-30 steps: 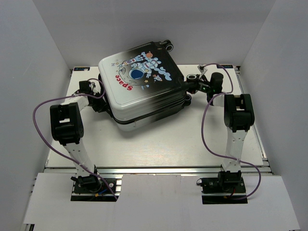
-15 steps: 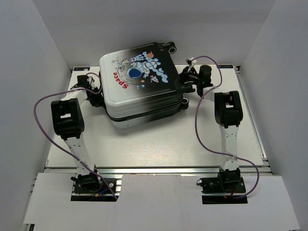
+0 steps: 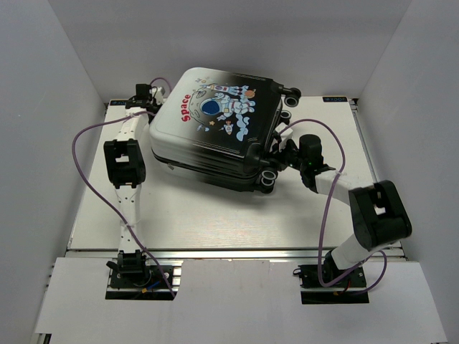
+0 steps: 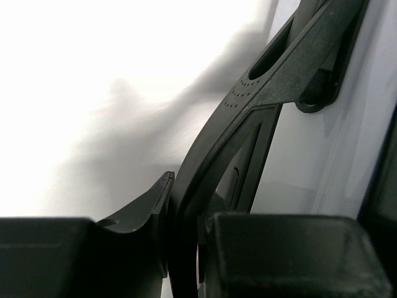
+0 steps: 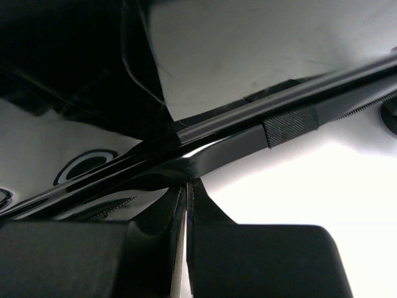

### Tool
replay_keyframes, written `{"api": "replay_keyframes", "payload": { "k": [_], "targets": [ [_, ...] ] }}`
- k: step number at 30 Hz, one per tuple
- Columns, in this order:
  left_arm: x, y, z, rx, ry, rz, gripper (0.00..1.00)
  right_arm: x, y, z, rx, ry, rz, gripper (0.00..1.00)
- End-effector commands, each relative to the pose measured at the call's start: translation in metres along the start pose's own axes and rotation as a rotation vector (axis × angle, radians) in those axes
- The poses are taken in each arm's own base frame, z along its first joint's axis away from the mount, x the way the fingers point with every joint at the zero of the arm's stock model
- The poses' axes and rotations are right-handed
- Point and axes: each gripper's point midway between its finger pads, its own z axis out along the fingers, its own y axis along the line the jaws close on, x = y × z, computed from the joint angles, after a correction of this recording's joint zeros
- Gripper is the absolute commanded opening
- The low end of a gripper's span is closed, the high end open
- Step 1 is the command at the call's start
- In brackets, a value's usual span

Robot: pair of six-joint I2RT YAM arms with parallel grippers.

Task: Pack the luggage

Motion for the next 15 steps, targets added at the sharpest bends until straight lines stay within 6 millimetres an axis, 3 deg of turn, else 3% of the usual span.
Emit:
{"api": "replay_keyframes", "payload": {
  "k": [1, 2, 4, 5, 7, 12, 14, 15],
  "targets": [
    [0.053, -0.105, 0.049, 0.062, 0.100, 0.212, 0.00, -0.068, 0.088, -0.013, -0.232, -0.178, -0.141, 0.00],
    [0.048, -0.114, 0.051, 0.072, 0.067, 0.246, 0.11, -0.070, 0.107, -0.015, -0.266, -0.187, -0.140, 0.00],
    [0.047, -0.133, 0.054, 0.079, 0.042, 0.277, 0.30, -0.069, 0.111, -0.023, -0.228, -0.175, -0.110, 0.00],
    [0.039, -0.136, 0.054, 0.085, 0.013, 0.269, 0.57, -0.071, 0.121, -0.025, -0.240, -0.181, -0.112, 0.00],
    [0.024, -0.145, 0.052, 0.100, -0.030, 0.221, 0.98, -0.067, 0.130, -0.033, -0.241, -0.151, -0.107, 0.00],
    [-0.010, -0.159, 0.027, 0.116, -0.123, 0.162, 0.98, -0.071, 0.179, -0.052, -0.336, -0.179, -0.088, 0.00],
    [-0.035, -0.162, 0.003, 0.087, -0.187, 0.120, 0.98, -0.067, 0.193, -0.053, -0.367, -0.168, -0.094, 0.00],
    [-0.046, -0.153, -0.007, 0.059, -0.213, 0.085, 0.98, -0.064, 0.200, -0.052, -0.372, -0.160, -0.099, 0.00]
  ]
}}
